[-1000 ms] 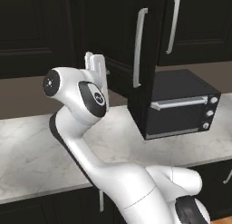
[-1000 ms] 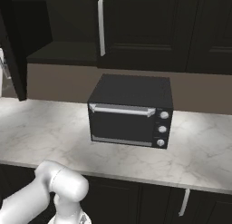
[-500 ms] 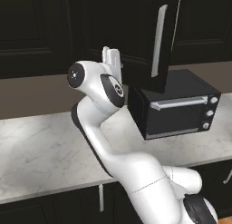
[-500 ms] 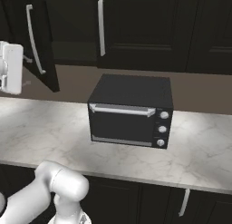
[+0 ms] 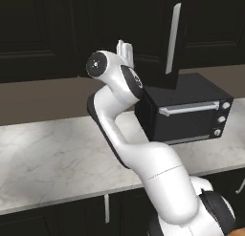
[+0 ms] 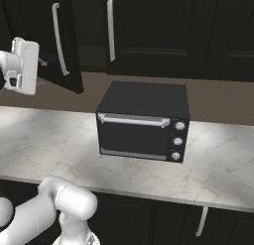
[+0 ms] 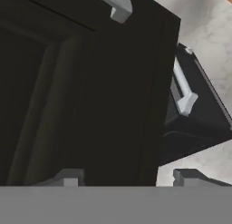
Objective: Close all open cabinet doors.
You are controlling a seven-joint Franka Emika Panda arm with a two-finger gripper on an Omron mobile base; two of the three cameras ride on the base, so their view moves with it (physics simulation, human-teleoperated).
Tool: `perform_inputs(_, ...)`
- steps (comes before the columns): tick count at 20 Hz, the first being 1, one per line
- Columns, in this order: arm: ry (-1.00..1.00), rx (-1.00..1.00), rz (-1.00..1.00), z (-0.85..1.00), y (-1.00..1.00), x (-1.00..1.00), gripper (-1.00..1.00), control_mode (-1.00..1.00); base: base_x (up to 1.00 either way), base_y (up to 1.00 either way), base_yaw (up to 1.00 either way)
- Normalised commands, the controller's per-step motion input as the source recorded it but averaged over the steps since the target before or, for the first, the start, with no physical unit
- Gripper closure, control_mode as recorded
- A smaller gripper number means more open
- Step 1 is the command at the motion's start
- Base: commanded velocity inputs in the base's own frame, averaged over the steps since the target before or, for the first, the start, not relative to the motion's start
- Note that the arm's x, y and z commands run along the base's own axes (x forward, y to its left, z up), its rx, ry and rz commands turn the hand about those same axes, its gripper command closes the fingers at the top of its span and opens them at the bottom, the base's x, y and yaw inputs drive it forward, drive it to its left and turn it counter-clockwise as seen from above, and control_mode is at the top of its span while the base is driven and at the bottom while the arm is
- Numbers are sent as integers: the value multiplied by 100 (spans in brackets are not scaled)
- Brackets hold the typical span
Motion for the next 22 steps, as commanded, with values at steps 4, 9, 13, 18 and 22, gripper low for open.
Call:
perform_inputs(4,1,12,14,-7,-50,49,-100,-100,0,0,0)
perform_inputs(9,0,6,21,-24,-49,42,-100,-100,0,0,0)
perform_inputs(13,0,0,22,-36,-42,21,-100,-100,0,0,0)
perform_inputs(18,2,0,21,-19,-28,35,-100,-100,0,0,0)
perform_inputs(22,13,0,15,-7,-22,60,-100,-100,0,0,0)
